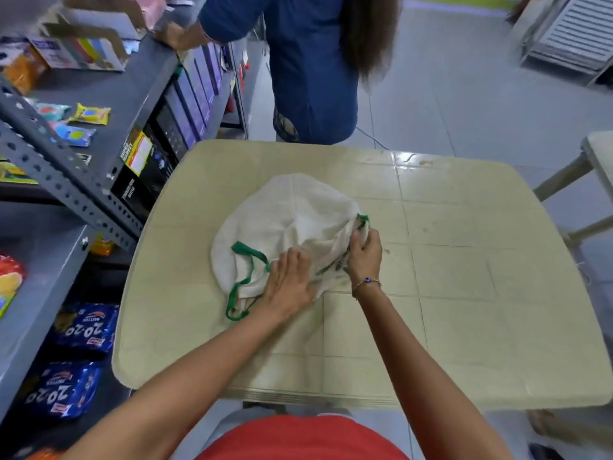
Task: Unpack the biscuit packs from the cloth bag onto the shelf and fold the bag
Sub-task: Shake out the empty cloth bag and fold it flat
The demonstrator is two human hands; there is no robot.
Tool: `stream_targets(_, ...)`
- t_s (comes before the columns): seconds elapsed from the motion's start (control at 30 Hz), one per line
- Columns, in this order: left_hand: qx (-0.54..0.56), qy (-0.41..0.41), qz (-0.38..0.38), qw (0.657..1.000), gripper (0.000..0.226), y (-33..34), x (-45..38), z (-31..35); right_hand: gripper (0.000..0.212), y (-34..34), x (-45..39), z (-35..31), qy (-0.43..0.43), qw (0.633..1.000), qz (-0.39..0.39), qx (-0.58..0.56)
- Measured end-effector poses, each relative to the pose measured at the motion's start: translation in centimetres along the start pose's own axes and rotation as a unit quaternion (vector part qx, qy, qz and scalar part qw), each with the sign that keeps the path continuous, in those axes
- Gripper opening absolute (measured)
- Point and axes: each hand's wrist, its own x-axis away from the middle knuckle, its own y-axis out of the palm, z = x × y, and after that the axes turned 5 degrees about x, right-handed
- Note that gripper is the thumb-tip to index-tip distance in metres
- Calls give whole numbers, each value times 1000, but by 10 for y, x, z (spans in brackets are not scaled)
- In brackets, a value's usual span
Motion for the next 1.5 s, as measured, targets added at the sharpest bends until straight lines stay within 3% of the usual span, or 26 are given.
stream_targets(0.07,-24,4,13,1000,40,0,-13,10,15,-5,-4,-6,-27,1000,8,-11)
stream_targets(0.17,86,-14,56,995,27,-17,-29,1,22,-20,-9,-23,-70,997,24,0)
stream_targets(0.3,165,-32,188,968,17,-68,-47,-28,28,-40,-26,-25,-102,981,-14,165)
stream_targets(0.33,176,-53,229,956,18,-84,-52,-34,24,-42,-30,-24,-113,966,-39,228)
stream_targets(0.4,196,-103,284,933,18,-113,-62,-42,36,-43,-35,-19,-135,933,-74,326)
stream_targets(0.5,195,-151,305,920,16,-142,-71,-43,43,-40,-33,-14,-103,931,-55,345)
stream_targets(0.57,182,-119,282,935,15,-150,-69,-35,59,-34,-29,-13,-77,930,-75,353)
stream_targets(0.67,130,-10,201,971,17,-152,-62,-12,97,-11,-11,-31,-183,914,-123,341)
stream_targets(0.7,121,17,182,976,20,-152,-61,-4,93,0,-4,-43,-220,913,-125,321)
stream_targets(0.8,97,45,156,982,25,-147,-58,10,44,20,1,-77,-264,905,-92,321)
stream_targets(0.87,59,10,140,988,35,-139,-55,3,36,14,-6,-89,-251,920,-20,301)
stream_targets(1.07,45,-170,175,969,30,-106,-20,-72,51,-48,-48,-95,-113,962,150,199)
stream_targets(1.2,140,-285,217,923,20,-110,-8,-114,45,-72,-61,-94,-39,974,157,159)
stream_targets(1.33,233,-258,229,909,18,-115,-32,-73,40,-61,-47,-112,-63,986,111,111)
stream_targets(1.4,261,-292,149,908,36,-104,-38,-45,39,-52,-38,-121,-74,990,86,78)
stream_targets(1.47,208,-314,-11,926,55,-80,-33,-25,39,-44,-28,-126,-87,993,60,57)
stream_targets(1.5,203,-325,-91,919,54,-67,-28,-19,39,-42,-24,-128,-96,993,48,49)
